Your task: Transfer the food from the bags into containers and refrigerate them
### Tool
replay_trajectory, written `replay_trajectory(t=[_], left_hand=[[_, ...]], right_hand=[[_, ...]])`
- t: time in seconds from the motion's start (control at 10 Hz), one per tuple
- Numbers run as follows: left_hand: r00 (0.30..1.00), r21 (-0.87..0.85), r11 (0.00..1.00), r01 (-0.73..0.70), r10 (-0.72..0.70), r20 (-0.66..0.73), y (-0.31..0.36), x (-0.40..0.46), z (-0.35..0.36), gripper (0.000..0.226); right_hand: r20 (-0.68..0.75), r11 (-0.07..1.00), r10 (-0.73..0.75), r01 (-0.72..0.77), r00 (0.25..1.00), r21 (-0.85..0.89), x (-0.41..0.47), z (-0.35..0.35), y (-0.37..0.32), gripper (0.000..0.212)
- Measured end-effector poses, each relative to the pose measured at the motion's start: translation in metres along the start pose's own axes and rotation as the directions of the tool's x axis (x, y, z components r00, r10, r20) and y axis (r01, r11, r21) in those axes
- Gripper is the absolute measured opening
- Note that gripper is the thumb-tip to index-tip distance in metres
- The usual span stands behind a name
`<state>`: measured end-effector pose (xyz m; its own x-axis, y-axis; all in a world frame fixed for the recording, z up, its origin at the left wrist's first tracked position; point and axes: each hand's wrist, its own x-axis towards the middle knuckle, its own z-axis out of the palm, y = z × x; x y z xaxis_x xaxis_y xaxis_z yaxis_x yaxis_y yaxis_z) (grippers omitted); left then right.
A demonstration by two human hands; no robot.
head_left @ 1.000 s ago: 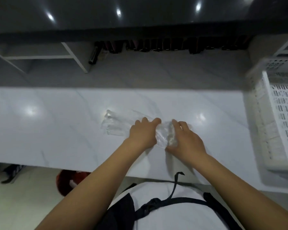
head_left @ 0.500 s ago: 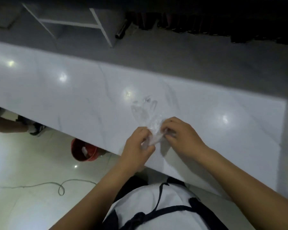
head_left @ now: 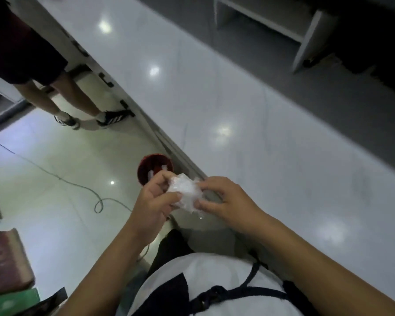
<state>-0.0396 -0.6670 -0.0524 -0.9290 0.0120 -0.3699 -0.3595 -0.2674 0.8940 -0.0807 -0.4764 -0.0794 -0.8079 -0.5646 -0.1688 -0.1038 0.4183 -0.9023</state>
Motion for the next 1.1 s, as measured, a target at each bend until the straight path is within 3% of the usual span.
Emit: replay_trajectory(t=[0.2,0.3,0.5,0.6,0.7,0.8,0.9,1.0,1.1], left_hand=[[0.983,-0.031,0.998,0.047,-0.052,-0.176,-0.003,0.032,-0.120,0.029],[0.960,0.183,0.980,0.072,-0.018,-0.279,-0.009,0.052,-0.178,0.023],[0.947,0.331,0.921,0.204,-0.100,-0.305,-0.031,0.091,-0.289,0.019],[0.930,0.297,0.927,0.229,-0.118,-0.347,-0.061,0.113,-0.325,0.024],[0.883,0.200,0.933,0.299,-0.191,-0.428,-0.100,0.136,-0.355,0.044],[0.775,0.115,0.884,0.452,-0.325,-0.542,-0.157,0.156,-0.387,0.059],[0.686,0.167,0.760,0.628,-0.440,-0.580,-0.233,0.162,-0.420,0.064],[0.657,0.387,0.542,0.746,-0.506,-0.559,-0.302,0.165,-0.449,0.069],[0.679,0.517,0.442,0.733,-0.508,-0.529,-0.355,0.182,-0.470,0.070]], right_hand=[[-0.030,0.906,0.021,-0.032,0.999,-0.422,0.099,0.090,-0.032,0.024],[-0.086,0.848,0.017,-0.060,0.996,-0.526,0.149,0.138,-0.035,0.010],[0.014,0.888,0.317,-0.292,0.948,-0.354,0.237,0.213,-0.007,0.014],[0.161,0.891,0.377,-0.310,0.912,-0.333,0.275,0.244,0.011,0.029],[0.284,0.862,0.450,-0.330,0.847,-0.384,0.319,0.276,0.042,0.045],[0.352,0.791,0.585,-0.420,0.731,-0.445,0.366,0.307,0.104,0.044],[0.337,0.687,0.699,-0.464,0.630,-0.559,0.410,0.335,0.183,0.051],[0.277,0.588,0.731,-0.370,0.623,-0.719,0.447,0.361,0.254,0.066],[0.253,0.619,0.703,-0.397,0.664,-0.678,0.477,0.391,0.303,0.064]])
